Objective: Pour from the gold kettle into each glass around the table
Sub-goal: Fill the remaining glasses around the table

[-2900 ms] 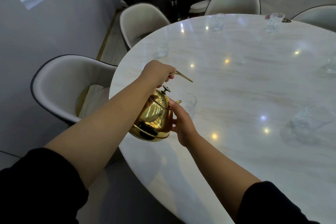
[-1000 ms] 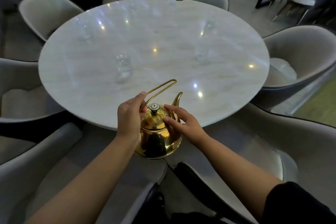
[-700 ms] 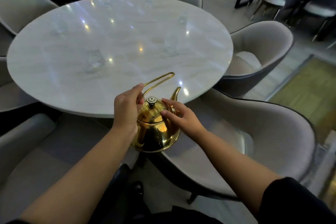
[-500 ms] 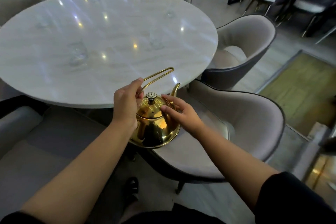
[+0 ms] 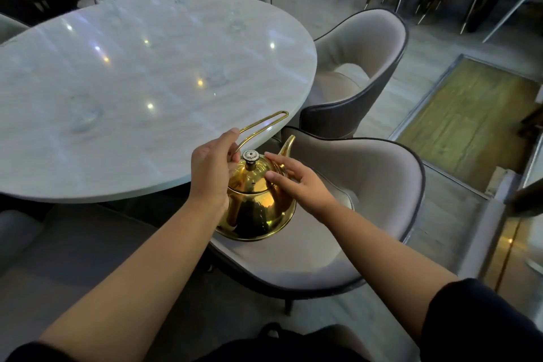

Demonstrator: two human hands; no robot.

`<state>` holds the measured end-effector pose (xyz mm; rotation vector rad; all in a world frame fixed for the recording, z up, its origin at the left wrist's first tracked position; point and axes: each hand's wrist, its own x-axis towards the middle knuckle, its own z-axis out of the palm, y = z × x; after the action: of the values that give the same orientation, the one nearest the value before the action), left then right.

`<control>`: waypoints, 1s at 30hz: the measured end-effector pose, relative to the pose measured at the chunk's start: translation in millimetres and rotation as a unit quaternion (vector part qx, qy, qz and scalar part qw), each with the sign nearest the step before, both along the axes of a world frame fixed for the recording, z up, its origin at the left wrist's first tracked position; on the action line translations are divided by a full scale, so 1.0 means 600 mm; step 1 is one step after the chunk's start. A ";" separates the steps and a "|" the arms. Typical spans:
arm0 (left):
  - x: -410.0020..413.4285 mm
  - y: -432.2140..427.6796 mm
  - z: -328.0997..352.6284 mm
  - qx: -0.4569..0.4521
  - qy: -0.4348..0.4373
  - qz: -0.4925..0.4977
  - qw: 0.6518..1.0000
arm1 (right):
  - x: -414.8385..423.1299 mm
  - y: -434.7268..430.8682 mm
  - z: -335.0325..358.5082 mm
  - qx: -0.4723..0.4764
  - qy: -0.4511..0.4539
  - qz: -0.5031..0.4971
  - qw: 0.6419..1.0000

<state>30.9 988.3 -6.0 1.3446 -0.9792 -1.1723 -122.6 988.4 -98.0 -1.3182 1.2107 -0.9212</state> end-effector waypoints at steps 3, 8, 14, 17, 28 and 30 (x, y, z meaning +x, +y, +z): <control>-0.033 -0.010 -0.001 0.004 0.001 0.002 1.000 | -0.031 -0.012 -0.006 0.005 0.000 0.007 1.000; -0.110 -0.024 -0.007 0.006 0.013 0.020 1.000 | -0.114 -0.047 -0.014 0.000 0.008 0.045 0.999; -0.231 -0.032 -0.004 -0.017 0.030 0.092 0.995 | -0.237 -0.094 -0.007 0.000 0.015 0.121 0.993; -0.298 -0.037 -0.001 -0.019 0.048 0.122 0.991 | -0.304 -0.111 0.005 -0.006 0.027 0.144 0.989; -0.467 -0.088 -0.017 -0.011 0.066 0.166 0.984 | -0.464 -0.182 -0.012 -0.007 0.044 0.184 0.982; -0.485 -0.106 -0.026 -0.010 0.065 0.174 0.982 | -0.482 -0.204 -0.022 -0.007 0.039 0.192 0.981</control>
<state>-260.1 924.5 -21.8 1.3405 -0.6280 -0.9663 -411.5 865.8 -110.9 -1.5441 0.9605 -0.6051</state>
